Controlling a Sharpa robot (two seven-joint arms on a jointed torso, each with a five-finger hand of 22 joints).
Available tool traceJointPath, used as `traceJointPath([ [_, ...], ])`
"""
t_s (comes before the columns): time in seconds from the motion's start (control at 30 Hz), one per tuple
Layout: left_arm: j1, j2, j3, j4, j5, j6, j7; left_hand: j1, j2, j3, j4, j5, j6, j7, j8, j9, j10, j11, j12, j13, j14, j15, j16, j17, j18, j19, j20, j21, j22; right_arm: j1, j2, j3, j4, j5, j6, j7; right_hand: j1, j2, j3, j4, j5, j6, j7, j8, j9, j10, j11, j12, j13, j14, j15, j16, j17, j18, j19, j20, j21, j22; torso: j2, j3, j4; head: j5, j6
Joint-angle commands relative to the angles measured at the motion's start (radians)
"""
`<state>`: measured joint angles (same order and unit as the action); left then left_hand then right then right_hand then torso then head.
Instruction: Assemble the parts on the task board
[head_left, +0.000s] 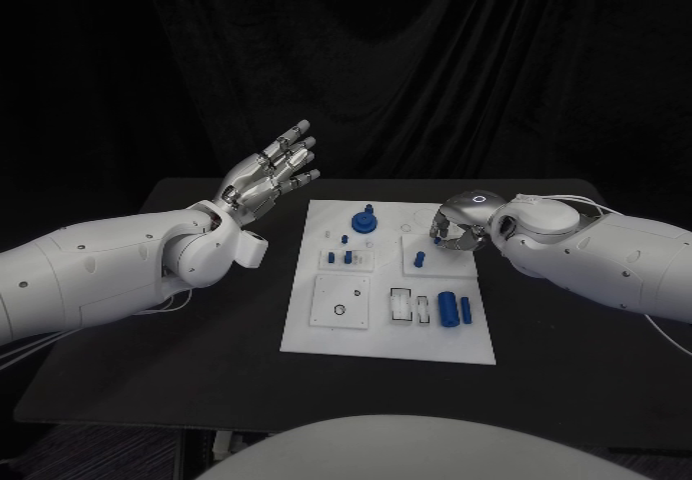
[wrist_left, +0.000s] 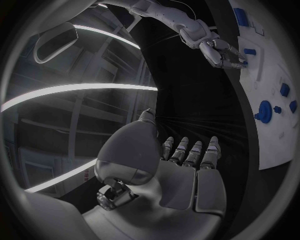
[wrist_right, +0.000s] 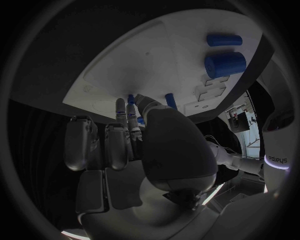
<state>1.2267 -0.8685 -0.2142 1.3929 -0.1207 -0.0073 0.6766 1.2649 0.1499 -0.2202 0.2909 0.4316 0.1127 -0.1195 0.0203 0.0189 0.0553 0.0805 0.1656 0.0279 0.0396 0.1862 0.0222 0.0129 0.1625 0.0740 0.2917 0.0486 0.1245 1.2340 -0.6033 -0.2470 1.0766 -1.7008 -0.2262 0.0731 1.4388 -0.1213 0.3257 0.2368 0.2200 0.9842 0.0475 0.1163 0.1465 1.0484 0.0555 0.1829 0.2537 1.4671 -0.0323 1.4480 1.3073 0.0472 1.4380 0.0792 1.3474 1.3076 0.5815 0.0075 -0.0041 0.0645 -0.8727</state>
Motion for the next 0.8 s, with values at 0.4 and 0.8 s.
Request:
traceJointPath([
  [0.4,-0.002,0.007,0.001,-0.004,0.001,0.02,0.014,0.029,0.009,0.0,-0.003,0.03,0.051,0.063,0.019,0.01,-0.003,0.012,0.004,0.0,0.007,0.013,0.004,0.0,0.006,0.012,0.001,0.01,0.001,-0.003,0.004,0.001,-0.005,0.003,0.039,-0.016,0.01,0.0,0.017,-0.044,0.027,0.016,0.013,0.009,0.021,-0.009,-0.003,0.02,0.011,0.006,0.0,-0.013,0.024,0.008,-0.013,0.0,-0.012,0.191,0.0,-0.0008,-0.0005,-0.002,0.0],
  [0.8,-0.003,0.01,0.001,-0.006,0.001,0.027,0.012,0.031,0.012,0.0,-0.003,0.045,0.051,0.07,0.02,0.009,-0.004,0.013,0.004,0.0,0.008,0.015,0.004,0.0,0.004,0.014,0.001,0.011,0.002,-0.004,0.014,0.001,-0.015,0.003,0.028,-0.02,0.031,0.009,0.039,-0.078,0.03,0.04,0.033,0.02,0.04,-0.003,-0.013,0.027,0.014,0.003,-0.005,-0.015,0.019,0.009,-0.017,-0.003,-0.016,0.19,0.0,-0.0009,-0.0008,0.001,0.0],
])
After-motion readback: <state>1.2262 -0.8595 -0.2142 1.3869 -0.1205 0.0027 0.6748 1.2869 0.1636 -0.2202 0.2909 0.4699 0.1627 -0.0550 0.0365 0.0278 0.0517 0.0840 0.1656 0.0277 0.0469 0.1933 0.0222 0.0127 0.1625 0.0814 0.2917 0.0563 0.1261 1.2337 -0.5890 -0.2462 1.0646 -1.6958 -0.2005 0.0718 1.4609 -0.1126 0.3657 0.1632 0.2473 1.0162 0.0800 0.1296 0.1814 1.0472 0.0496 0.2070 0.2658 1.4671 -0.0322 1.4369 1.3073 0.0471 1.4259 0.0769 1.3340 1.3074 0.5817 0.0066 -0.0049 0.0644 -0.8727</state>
